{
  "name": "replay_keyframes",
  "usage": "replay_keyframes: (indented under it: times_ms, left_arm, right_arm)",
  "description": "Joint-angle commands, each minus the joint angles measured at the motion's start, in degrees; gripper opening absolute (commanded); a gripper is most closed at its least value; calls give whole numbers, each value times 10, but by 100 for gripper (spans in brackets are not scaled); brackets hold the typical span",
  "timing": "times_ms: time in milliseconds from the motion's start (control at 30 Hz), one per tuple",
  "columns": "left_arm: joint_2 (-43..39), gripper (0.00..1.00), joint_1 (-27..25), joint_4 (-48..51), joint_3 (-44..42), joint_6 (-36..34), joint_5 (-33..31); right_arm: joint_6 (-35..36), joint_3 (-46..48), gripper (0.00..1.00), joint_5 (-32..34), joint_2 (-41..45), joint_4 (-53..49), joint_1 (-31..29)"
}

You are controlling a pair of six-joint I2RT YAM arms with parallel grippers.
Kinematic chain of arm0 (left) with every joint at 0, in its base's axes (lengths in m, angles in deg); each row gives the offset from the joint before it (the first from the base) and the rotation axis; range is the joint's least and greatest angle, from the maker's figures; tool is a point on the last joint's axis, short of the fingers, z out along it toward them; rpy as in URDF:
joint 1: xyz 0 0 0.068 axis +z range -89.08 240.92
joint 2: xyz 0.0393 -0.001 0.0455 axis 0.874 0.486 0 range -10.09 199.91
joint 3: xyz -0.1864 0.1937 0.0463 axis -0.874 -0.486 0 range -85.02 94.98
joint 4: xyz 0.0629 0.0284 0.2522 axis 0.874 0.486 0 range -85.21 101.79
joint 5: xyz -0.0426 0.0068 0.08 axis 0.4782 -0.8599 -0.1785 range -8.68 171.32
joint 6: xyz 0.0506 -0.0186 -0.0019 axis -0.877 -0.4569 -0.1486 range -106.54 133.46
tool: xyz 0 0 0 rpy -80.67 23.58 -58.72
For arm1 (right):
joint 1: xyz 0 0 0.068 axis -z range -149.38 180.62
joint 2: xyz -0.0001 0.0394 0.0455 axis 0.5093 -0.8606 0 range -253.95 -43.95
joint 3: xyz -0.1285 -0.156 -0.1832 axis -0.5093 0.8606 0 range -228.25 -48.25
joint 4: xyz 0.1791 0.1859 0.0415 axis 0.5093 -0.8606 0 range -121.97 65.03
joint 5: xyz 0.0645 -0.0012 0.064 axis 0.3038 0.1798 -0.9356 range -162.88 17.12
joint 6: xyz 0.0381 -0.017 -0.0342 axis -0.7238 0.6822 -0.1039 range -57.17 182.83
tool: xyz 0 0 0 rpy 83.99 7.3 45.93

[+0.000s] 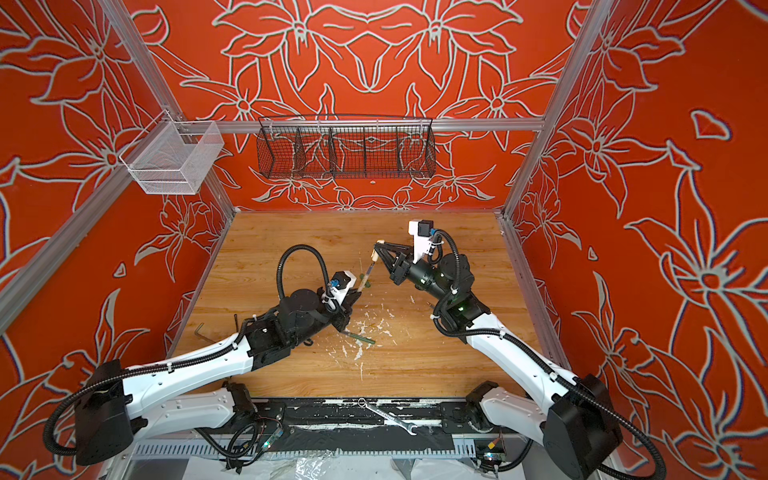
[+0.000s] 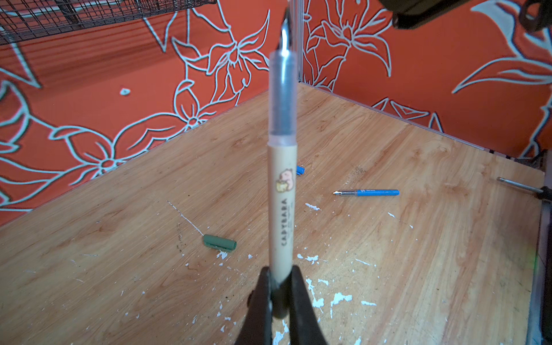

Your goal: Insert the pens into the pen caps

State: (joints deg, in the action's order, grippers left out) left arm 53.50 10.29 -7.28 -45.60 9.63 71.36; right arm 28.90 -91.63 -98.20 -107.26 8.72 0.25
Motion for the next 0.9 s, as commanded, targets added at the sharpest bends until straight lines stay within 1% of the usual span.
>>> replay_keyframes:
  times_ms: [0, 367, 567, 867]
  left_arm:
    - [-3, 0, -1, -2, 19, -5, 6]
    - [2, 0, -1, 8, 27, -9, 6]
    - [12, 0, 2, 5, 35, -9, 6]
    - [13, 0, 22, -3, 38, 5, 31]
  right_arm:
    - [-11, 5, 0, 2, -3, 13, -3]
    - [-13, 1, 0, -3, -7, 3, -3]
    - [-30, 8, 0, -8, -8, 15, -6]
    - [-25, 16, 0, 0, 6, 1, -9]
